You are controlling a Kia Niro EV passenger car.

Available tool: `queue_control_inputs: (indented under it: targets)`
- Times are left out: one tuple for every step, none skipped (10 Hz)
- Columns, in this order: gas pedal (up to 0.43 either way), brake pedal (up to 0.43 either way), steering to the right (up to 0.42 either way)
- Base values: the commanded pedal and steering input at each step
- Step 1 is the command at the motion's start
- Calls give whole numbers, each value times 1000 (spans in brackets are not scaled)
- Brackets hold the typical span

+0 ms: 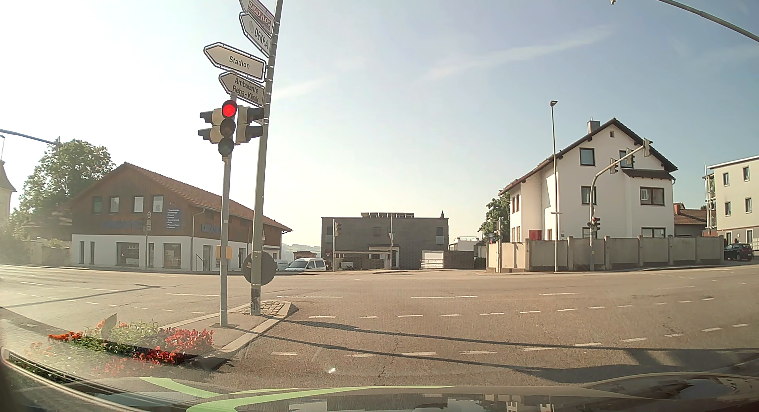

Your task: Follow the waypoints while adhering to traffic rules and regulations

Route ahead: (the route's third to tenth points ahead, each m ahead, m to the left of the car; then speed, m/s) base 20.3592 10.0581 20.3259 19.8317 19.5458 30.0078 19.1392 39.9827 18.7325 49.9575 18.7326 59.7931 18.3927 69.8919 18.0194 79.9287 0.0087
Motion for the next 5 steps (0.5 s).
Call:
queue_control_inputs:
  targets:
    - [0, 299, 6]
    - [0, 293, 7]
    - [0, 299, 7]
    - [0, 299, 7]
    - [0, 299, 7]
